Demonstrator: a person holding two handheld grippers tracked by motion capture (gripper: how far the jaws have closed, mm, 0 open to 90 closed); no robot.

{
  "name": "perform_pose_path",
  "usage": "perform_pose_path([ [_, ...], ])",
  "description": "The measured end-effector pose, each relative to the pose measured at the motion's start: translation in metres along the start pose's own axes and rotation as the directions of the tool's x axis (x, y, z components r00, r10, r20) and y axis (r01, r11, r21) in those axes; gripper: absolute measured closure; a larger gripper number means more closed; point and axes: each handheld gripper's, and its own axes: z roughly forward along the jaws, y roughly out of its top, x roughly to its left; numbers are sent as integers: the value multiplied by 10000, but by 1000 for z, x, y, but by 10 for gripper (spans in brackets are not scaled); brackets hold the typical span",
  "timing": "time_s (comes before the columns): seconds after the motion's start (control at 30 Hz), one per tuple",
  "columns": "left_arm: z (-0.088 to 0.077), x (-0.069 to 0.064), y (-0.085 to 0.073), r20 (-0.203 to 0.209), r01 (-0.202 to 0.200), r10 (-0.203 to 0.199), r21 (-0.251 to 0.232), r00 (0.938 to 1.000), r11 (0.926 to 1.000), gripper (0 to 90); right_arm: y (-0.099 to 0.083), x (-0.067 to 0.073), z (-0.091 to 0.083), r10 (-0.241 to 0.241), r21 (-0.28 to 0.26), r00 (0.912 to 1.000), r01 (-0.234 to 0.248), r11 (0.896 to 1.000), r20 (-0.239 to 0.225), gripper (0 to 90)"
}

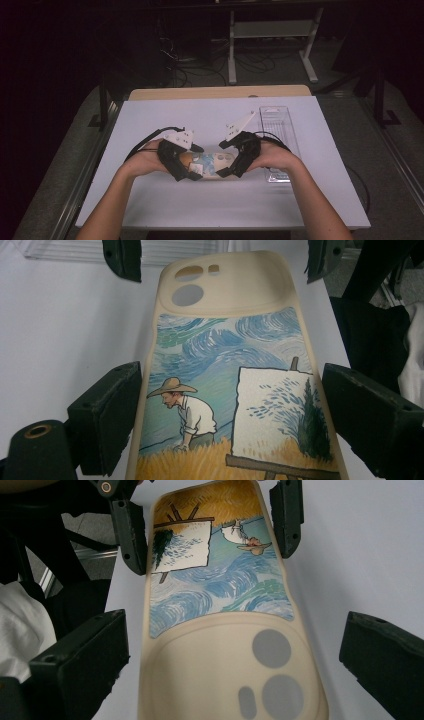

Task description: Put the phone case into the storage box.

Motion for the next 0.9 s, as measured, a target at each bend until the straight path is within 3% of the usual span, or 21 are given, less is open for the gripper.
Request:
perform_pose_path([
  [0.33, 0, -2, 3, -112, -317, 317, 83, 9994, 9995, 115, 1, 4, 14, -236, 496, 9996, 243, 9985, -152, 0],
  [0.47, 1, -2, 3, -128, -231, 232, 85, 9996, 9997, 115, 0, 5, 19, -353, 779, 9992, 366, 9963, -174, 0],
  [0.9, 2, -2, 4, -142, -497, 499, 157, 9987, 9986, 115, 1, 8, 27, -552, 1137, 9983, 570, 9919, -189, 0],
])
